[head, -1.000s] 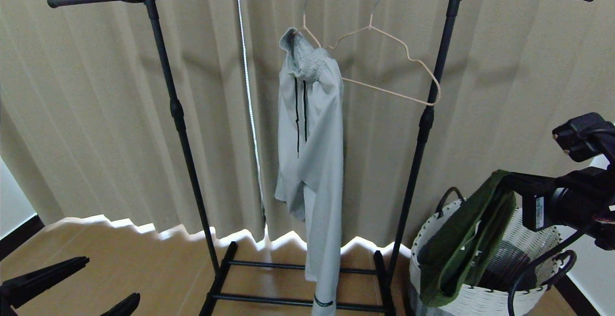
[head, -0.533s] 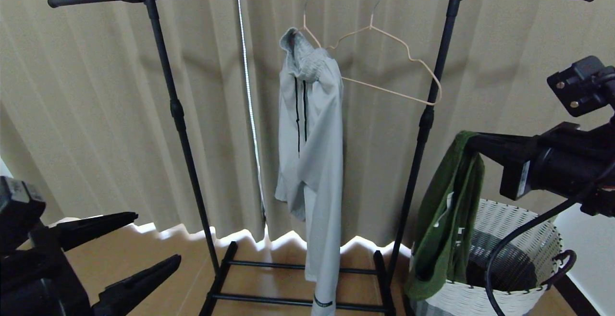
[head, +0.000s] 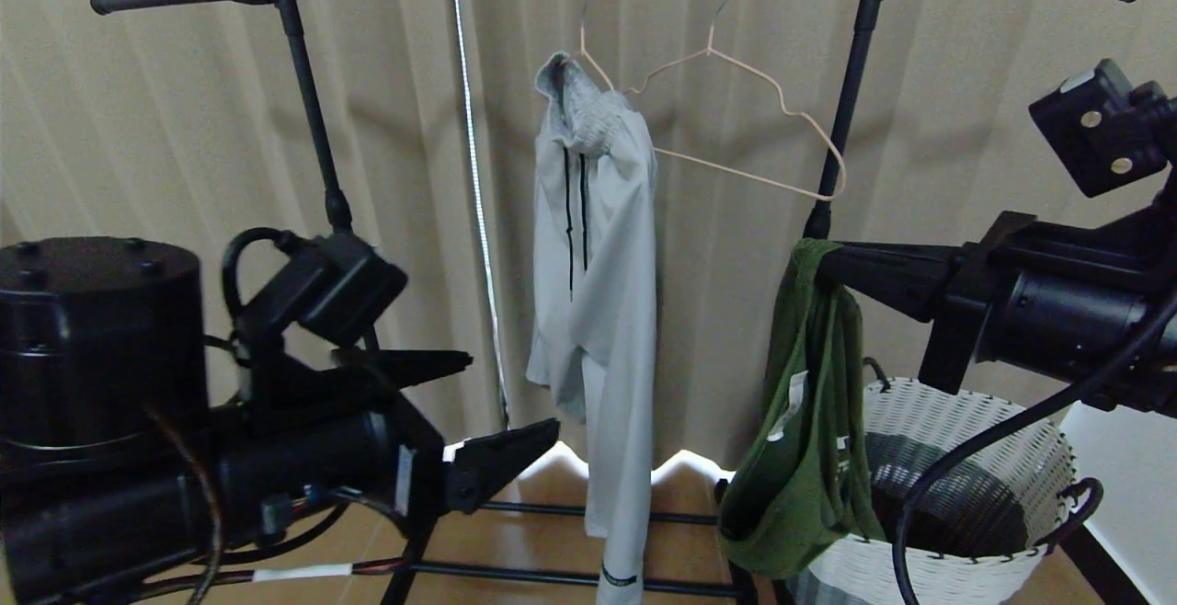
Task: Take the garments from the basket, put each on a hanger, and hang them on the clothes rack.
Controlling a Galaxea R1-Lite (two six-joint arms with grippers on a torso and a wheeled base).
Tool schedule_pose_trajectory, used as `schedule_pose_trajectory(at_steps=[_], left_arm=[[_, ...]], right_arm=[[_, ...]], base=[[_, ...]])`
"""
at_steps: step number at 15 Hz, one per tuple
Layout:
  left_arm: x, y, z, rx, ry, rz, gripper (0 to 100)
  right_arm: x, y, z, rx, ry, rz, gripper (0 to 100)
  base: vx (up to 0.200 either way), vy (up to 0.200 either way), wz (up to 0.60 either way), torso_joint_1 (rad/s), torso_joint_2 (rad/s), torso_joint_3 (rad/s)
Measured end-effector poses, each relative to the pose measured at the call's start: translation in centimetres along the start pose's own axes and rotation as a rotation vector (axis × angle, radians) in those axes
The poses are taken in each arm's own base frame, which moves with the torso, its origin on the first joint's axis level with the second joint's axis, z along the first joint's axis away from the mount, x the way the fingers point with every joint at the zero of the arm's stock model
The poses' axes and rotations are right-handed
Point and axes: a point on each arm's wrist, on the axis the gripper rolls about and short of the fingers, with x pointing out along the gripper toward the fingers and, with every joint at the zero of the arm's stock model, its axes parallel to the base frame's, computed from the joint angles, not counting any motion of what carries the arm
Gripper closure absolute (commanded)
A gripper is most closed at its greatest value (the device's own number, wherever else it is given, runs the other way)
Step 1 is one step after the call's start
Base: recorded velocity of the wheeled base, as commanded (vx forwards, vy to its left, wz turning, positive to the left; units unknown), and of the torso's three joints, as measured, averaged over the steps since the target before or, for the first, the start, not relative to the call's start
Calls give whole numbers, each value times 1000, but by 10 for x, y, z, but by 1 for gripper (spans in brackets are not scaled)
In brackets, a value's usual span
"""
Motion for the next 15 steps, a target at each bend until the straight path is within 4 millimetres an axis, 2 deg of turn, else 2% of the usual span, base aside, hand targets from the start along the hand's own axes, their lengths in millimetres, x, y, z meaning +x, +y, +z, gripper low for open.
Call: schedule_pose_trajectory(at_steps=[2, 6, 9, 15], left_arm=[[24, -13, 3, -16, -14, -43, 0], [67, -33, -6, -41, 3, -96, 0], [89, -44, -11, -40, 33, -125, 0], [126, -48, -23, -35, 78, -129, 0]], right_arm=[[2, 7, 1, -4, -2, 33, 100], [3, 13, 5, -6, -14, 60, 100], [4, 15, 6, -8, -19, 81, 100], [2, 20, 9, -10, -32, 113, 100]], base=[[0, 0, 0, 0, 0, 0], [0, 0, 0, 0, 0, 0], [0, 0, 0, 0, 0, 0], [0, 0, 0, 0, 0, 0]])
